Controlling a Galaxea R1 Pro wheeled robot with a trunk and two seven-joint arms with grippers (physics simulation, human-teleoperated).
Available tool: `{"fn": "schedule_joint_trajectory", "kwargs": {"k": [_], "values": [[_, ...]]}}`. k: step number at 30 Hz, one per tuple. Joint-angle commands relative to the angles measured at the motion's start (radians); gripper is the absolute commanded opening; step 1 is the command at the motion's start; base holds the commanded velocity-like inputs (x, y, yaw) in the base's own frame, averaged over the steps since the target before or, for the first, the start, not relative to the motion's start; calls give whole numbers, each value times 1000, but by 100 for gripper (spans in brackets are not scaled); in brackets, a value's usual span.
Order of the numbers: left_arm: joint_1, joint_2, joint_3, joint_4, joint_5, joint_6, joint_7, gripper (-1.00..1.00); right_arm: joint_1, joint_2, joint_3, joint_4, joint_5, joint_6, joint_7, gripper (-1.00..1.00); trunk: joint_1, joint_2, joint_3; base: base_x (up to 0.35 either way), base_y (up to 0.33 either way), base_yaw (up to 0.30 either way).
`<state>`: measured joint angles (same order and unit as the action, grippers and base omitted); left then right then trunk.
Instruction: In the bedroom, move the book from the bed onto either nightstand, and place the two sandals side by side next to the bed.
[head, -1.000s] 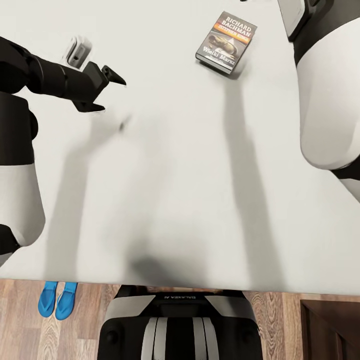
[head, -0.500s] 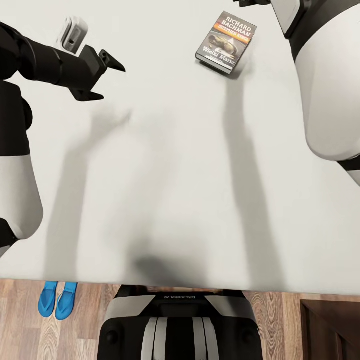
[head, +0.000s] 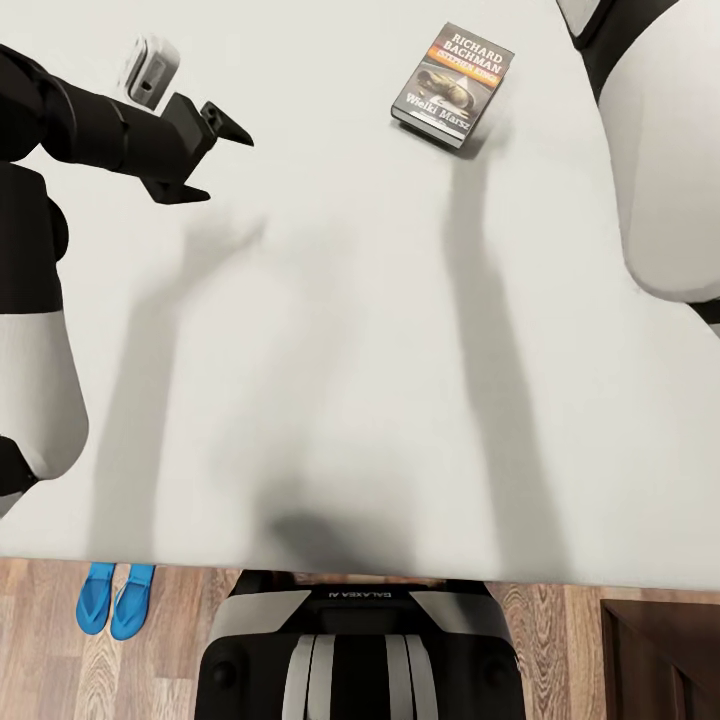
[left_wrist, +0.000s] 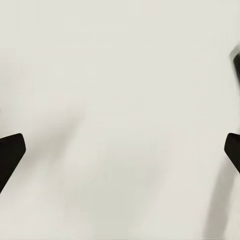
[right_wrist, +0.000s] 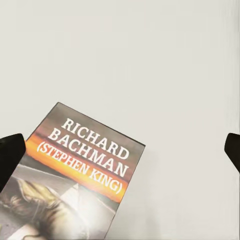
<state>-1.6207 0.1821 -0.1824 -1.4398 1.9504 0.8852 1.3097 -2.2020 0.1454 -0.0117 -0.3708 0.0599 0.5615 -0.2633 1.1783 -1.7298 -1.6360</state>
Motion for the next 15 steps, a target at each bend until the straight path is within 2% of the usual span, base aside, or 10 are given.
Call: {"fn": "schedule_joint_trajectory", "kwargs": {"k": [1,6,11,15], "values": [[-1,1,-1,-1,8,7,10,100,-1,1,-1,-1,5,7,0,100,0,0,0,0,0,0],[-1,-8,-3,3,8,8,12,100,-52,2,-5,10,-9,50,-7,100,0,0,0,0,0,0],[-4,-18,-3,22,8,9,12,100,-93,28,-6,12,-12,73,-13,100,0,0,0,0,0,0],[-5,-20,-2,28,8,9,12,100,-104,29,-7,16,-15,78,-13,100,0,0,0,0,0,0]]}}
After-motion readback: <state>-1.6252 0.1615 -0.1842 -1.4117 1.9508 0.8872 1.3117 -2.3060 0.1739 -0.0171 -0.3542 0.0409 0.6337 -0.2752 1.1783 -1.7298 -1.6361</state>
